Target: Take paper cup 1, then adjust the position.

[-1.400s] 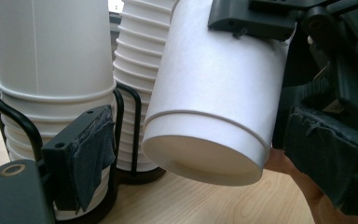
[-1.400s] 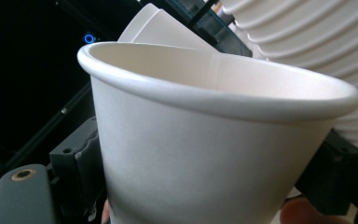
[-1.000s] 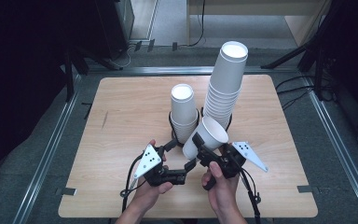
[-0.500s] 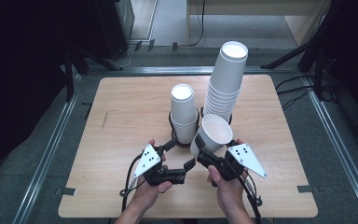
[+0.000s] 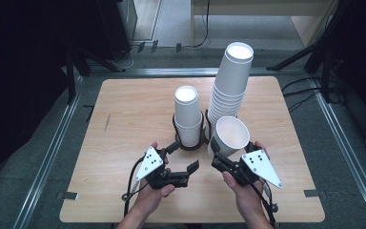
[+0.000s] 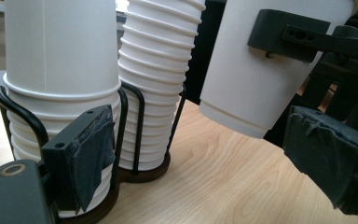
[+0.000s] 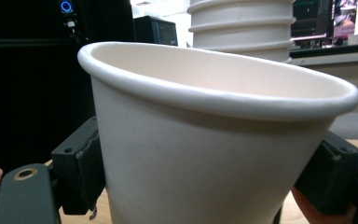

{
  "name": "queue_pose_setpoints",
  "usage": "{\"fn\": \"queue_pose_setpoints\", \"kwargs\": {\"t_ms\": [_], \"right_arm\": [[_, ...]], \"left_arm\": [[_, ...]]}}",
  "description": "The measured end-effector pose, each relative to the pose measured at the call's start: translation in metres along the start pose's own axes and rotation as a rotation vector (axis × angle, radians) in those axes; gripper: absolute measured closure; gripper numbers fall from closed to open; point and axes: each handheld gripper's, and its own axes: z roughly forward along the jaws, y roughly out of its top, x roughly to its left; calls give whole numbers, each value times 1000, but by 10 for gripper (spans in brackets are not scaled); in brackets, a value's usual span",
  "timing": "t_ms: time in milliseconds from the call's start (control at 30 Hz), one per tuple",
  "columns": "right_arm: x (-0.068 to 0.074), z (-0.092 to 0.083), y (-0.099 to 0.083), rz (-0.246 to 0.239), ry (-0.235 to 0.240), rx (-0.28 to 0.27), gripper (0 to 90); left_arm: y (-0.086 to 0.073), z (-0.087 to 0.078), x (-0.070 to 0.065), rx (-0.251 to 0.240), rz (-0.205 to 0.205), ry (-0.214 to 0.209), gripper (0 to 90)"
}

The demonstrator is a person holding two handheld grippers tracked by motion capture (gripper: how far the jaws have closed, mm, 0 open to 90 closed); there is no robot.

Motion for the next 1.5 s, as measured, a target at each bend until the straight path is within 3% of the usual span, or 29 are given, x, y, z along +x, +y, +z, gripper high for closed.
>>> {"fn": "queue_pose_setpoints", "kwargs": {"t_ms": [167, 333, 567, 967, 1500], "right_arm": [[-6, -4, 1, -42, -8, -14, 156], [-12, -6, 3, -51, -17, -23, 155], [-22, -6, 6, -93, -68, -32, 155], [-38, -6, 13, -104, -111, -45, 151], [-80, -9, 27, -100, -200, -80, 148]], "left_arm": [[0, 0, 1, 0, -2, 4, 94], [1, -1, 2, -3, -6, 8, 95], [0, -2, 4, -1, -9, 13, 95], [0, -3, 7, 0, -10, 21, 95], [-2, -1, 10, 9, -17, 28, 95]]}}
